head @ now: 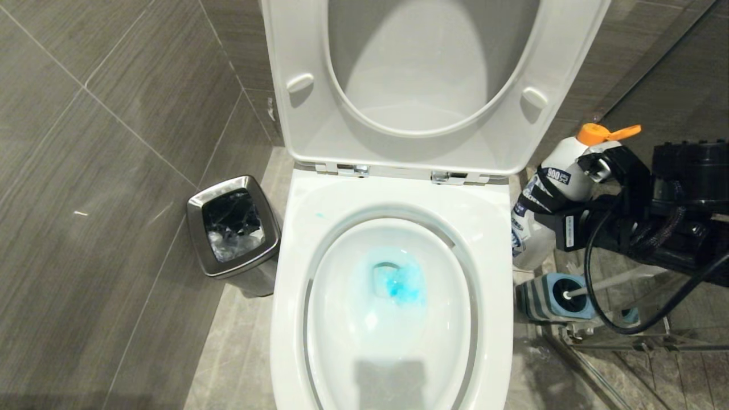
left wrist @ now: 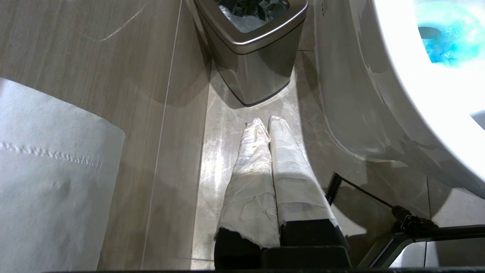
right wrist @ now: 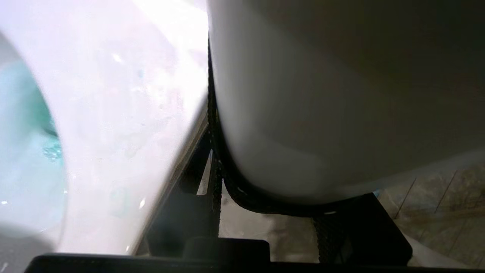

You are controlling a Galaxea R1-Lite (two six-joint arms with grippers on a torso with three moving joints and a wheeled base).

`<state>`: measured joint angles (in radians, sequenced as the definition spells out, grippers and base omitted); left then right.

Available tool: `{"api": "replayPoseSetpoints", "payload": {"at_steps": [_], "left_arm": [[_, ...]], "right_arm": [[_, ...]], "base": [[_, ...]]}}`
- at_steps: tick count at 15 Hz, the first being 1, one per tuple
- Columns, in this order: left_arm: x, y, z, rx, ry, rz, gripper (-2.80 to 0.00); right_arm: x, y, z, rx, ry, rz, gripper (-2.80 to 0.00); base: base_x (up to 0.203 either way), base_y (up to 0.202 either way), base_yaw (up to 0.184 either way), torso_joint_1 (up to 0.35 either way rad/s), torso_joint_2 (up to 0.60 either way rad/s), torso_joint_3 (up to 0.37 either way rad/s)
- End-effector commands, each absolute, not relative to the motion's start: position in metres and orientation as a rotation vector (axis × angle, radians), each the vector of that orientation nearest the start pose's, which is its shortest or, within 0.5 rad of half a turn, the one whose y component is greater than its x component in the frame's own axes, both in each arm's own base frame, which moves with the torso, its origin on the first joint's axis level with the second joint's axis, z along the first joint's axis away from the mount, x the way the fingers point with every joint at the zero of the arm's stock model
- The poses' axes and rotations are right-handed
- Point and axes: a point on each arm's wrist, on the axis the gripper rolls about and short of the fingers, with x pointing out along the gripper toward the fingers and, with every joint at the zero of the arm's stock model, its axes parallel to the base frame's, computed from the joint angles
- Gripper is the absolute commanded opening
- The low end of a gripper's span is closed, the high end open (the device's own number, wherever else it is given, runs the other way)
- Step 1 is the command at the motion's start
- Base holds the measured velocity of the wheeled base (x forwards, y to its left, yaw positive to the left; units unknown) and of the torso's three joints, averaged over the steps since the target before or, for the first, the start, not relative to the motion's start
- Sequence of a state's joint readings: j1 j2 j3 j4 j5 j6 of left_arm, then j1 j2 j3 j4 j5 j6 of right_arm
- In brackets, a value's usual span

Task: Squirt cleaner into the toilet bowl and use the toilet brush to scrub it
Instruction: Place the cleaning agent on the floor

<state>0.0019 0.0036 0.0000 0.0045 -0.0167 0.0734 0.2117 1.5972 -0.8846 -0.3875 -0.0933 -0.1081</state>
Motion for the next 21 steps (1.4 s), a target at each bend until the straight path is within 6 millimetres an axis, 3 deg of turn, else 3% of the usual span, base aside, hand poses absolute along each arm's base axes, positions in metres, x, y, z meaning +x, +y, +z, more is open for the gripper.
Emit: {"api": "replayPoseSetpoints", "payload": {"at_steps": [1, 5, 9, 14, 21], "left_arm": [[-0.023, 0.000, 0.075, 0.074, 0.007, -0.014, -2.80], [-0.023, 0.000, 0.075, 0.074, 0.007, -0.015, -2.80], [-0.023, 0.000, 0.075, 0.074, 0.007, -0.014, -2.80], [-0.023, 0.000, 0.075, 0.074, 0.007, -0.016, -2.80], [-0.023, 0.000, 0.075, 0.074, 0.007, -0.015, -2.80]], "right_arm": [[0.283, 0.055, 0.194, -0.165, 0.370, 0.118, -2.80], [0.292, 0.042, 0.184, -0.161, 0.400, 0.068, -2.80], [0.316, 0.037, 0.166, -0.161, 0.390, 0.019, -2.80], [0.368, 0.040, 0.120, -0.194, 0.310, -0.087, -2.80], [0.424, 0.049, 0.077, -0.167, 0.091, -0.119, -2.80]], "base": [[0.000, 0.000, 0.000, 0.000, 0.00, 0.000], [0.000, 0.000, 0.000, 0.000, 0.00, 0.000], [0.000, 0.000, 0.000, 0.000, 0.00, 0.000], [0.000, 0.000, 0.000, 0.000, 0.00, 0.000], [0.000, 0.000, 0.000, 0.000, 0.00, 0.000]]}}
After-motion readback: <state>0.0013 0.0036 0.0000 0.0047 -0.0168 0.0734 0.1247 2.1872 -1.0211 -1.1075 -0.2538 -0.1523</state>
